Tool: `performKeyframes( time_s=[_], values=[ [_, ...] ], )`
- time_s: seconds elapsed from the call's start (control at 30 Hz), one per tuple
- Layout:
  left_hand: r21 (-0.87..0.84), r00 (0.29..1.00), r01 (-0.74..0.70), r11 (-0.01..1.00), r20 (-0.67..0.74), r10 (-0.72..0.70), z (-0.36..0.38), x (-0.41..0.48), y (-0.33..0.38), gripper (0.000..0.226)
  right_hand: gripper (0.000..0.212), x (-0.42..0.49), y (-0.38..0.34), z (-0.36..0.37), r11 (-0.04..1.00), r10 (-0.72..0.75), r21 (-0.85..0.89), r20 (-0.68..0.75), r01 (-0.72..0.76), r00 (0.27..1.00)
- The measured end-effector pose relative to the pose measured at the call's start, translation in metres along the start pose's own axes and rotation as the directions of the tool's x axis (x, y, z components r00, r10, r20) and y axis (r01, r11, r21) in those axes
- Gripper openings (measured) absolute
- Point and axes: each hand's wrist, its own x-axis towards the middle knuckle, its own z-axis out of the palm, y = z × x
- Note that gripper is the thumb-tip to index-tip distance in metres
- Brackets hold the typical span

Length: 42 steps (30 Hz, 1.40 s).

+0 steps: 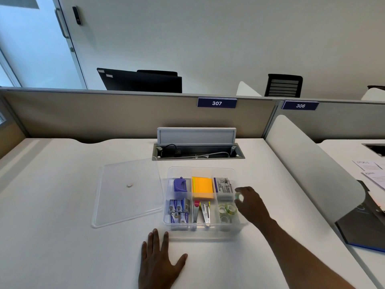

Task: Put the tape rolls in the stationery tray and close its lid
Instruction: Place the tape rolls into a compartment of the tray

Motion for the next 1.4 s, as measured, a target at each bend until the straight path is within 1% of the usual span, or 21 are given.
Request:
performKeyframes(
  time_s=[0.1, 0.23, 0.33, 0.43, 0.5, 0.57, 0.63, 0.7, 0.77, 0.87, 1.07, 1.17, 1.27, 1.4],
  values=[
    [0.003, 1.000, -0.004, 1.000, 0.004, 0.004, -0.002, -0.001, 0.001, 0.101, 0.039, -0.002, -0.008, 0.008, 0.998, -0.051, -0.016, 0.134, 0.054, 0.990],
    [0.012, 1.000, -0.004, 1.000, 0.004, 0.004, -0.003, -0.002, 0.001, 0.100, 0.039, -0.007, -0.009, 0.016, 0.997, -0.011, -0.075, 0.283, 0.034, 0.959],
    [0.023, 1.000, -0.003, 1.000, 0.006, 0.003, -0.003, -0.002, 0.001, 0.099, 0.040, -0.010, -0.007, 0.019, 0.993, 0.019, -0.116, 0.358, 0.024, 0.933],
    [0.026, 1.000, -0.003, 1.000, 0.007, 0.003, -0.003, -0.002, 0.001, 0.098, 0.041, -0.011, -0.008, 0.020, 0.992, 0.016, -0.122, 0.399, 0.035, 0.917],
    [0.024, 1.000, -0.003, 1.000, 0.008, 0.002, -0.003, -0.003, 0.001, 0.098, 0.040, -0.011, -0.008, 0.020, 0.991, 0.008, -0.122, 0.414, 0.046, 0.910],
    [0.023, 1.000, 0.000, 1.000, 0.009, 0.000, -0.002, -0.002, 0.000, 0.098, 0.038, -0.011, -0.009, 0.021, 0.992, 0.007, -0.118, 0.395, 0.043, 0.919],
    [0.021, 1.000, 0.000, 1.000, 0.011, 0.000, -0.001, -0.001, -0.001, 0.098, 0.033, -0.010, -0.011, 0.023, 0.993, 0.010, -0.112, 0.319, 0.027, 0.948],
    [0.013, 1.000, -0.002, 1.000, 0.010, 0.002, 0.001, 0.000, -0.002, 0.098, 0.029, -0.008, -0.013, 0.023, 0.993, 0.019, -0.116, 0.203, 0.004, 0.979],
    [0.007, 1.000, -0.004, 1.000, 0.006, 0.004, 0.002, 0.002, -0.003, 0.097, 0.027, -0.004, -0.015, 0.021, 0.993, 0.025, -0.117, 0.092, -0.015, 0.995],
    [0.005, 1.000, -0.003, 1.000, 0.007, 0.003, 0.004, 0.002, -0.005, 0.097, 0.025, 0.000, -0.016, 0.017, 0.992, 0.038, -0.121, 0.021, -0.035, 0.999],
    [0.007, 1.000, 0.004, 1.000, -0.004, -0.004, 0.004, 0.002, -0.005, 0.096, 0.029, 0.005, -0.014, 0.019, 0.990, 0.019, -0.139, 0.101, -0.005, 0.995],
    [0.012, 1.000, 0.005, 1.000, -0.005, -0.005, 0.003, 0.001, -0.005, 0.096, 0.031, 0.005, -0.012, 0.025, 0.987, -0.012, -0.157, 0.215, 0.047, 0.977],
    [0.007, 1.000, 0.004, 1.000, -0.027, -0.004, 0.002, 0.001, -0.004, 0.095, 0.035, 0.007, -0.011, 0.029, 0.977, -0.047, -0.179, 0.341, 0.114, 0.939],
    [0.014, 1.000, 0.005, 1.000, -0.027, -0.005, 0.003, 0.000, -0.005, 0.093, 0.035, 0.008, -0.009, 0.032, 0.947, -0.068, -0.257, 0.418, 0.190, 0.906]
  ],
)
